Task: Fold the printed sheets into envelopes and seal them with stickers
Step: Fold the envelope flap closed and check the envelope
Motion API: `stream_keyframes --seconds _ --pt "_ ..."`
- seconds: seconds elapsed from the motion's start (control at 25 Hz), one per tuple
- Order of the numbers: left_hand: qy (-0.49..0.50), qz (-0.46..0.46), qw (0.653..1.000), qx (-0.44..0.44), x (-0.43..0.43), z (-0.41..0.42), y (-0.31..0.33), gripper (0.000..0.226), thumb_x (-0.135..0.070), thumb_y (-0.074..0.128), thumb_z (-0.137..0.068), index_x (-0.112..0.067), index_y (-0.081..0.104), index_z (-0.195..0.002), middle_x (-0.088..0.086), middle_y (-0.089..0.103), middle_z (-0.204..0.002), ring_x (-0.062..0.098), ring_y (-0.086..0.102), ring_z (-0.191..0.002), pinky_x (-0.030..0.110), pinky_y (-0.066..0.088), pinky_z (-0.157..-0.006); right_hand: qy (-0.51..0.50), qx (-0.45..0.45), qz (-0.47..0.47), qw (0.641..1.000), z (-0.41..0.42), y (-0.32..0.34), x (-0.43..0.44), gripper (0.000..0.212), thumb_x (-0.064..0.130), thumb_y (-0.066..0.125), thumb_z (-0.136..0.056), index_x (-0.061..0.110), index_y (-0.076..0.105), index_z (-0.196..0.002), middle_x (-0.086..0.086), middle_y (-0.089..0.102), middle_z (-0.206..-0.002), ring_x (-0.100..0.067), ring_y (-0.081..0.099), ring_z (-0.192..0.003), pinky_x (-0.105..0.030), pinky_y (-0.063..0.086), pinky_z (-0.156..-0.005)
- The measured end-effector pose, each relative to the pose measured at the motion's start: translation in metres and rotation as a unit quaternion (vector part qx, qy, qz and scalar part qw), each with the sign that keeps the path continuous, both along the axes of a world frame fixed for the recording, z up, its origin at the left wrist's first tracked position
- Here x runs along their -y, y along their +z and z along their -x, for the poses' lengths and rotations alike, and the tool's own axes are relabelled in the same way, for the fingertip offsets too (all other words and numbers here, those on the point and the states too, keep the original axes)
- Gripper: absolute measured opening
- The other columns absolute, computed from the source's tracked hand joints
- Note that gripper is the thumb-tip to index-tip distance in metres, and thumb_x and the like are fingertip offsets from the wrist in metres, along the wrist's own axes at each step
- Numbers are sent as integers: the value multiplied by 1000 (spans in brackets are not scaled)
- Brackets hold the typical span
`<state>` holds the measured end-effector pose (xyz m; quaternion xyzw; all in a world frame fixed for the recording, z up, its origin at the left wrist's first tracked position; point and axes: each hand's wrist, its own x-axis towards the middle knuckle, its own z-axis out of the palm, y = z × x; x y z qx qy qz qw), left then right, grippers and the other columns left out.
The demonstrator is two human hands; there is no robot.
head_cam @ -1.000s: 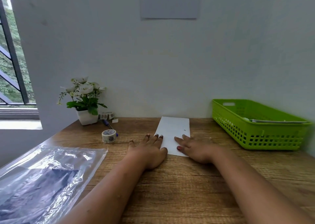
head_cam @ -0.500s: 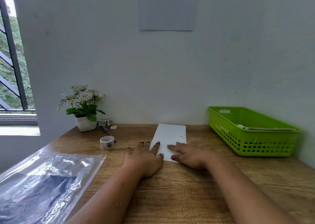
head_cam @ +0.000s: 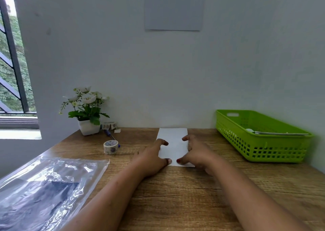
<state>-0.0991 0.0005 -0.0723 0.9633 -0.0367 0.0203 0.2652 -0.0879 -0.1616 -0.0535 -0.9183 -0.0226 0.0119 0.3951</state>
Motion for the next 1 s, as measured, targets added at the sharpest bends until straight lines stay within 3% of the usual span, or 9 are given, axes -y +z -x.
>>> stream_keyframes --seconds 0.16,0.28,0.4,0.48,0.56,0.68,0.8,0.92,1.0 --pt "-5 -61 998 15 3 5 2 43 -47 50 -91 -45 37 -132 -1 36 -150 25 28 -138 46 22 -111 -27 -18 -100 994 -5 -2 -2 75 6 79 -69 30 39 -128 -8 50 -126 -24 52 -110 -28 47 -65" --pt "-20 -90 995 22 8 11 2 44 -55 44 -92 -44 36 -134 2 35 -151 27 25 -139 47 19 -111 -53 -13 -202 978 -7 -4 -5 68 -7 72 -67 31 44 -115 -11 50 -124 -26 54 -107 -34 52 -70" --pt "-57 -87 994 31 10 16 2 67 -70 44 -83 -43 26 -141 -4 30 -153 23 22 -140 49 14 -113 -61 -12 -309 949 -5 -2 -13 64 -14 64 -69 32 46 -110 -8 48 -123 -26 57 -103 -35 56 -68" --pt "-68 -130 983 107 14 17 1 66 -62 47 -86 -40 23 -143 -9 31 -151 17 23 -140 51 10 -114 -48 -3 -376 925 -4 3 -16 59 -14 60 -73 31 48 -110 -10 50 -122 -24 61 -92 -29 52 -56" --pt "-59 -139 965 212 16 15 1 48 -39 41 -96 -37 29 -142 -10 41 -146 13 29 -137 52 12 -116 -39 29 -411 910 -3 9 -17 52 -9 59 -76 28 48 -112 -13 54 -118 -21 62 -77 -26 48 -50" --pt "-62 -1 954 294 14 10 6 42 -18 40 -98 -33 42 -137 -5 57 -128 17 49 -121 38 37 -104 -32 69 -517 853 -1 19 -13 35 14 57 -92 27 45 -121 -6 55 -108 -19 60 -77 -27 51 -56" --pt "-53 282 901 326 10 17 23 21 -21 37 -101 -32 53 -111 -5 62 -91 16 58 -83 15 46 -66 -63 95 -546 830 -12 15 1 41 35 49 -97 33 35 -135 4 46 -125 -23 53 -104 -32 49 -76" --pt "-20 514 809 284 0 23 39 17 -23 36 -102 -37 47 -101 -2 60 -97 15 59 -84 33 52 -76 -141 135 -473 859 -18 7 22 65 43 55 -91 36 20 -146 1 32 -150 -24 40 -131 -44 39 -104" --pt "1 594 779 203 -9 20 41 17 -23 36 -103 -36 45 -109 1 59 -107 22 61 -93 44 54 -81 -160 113 -496 846 -18 5 37 64 40 59 -90 29 27 -145 1 40 -144 -22 44 -127 -47 38 -105"
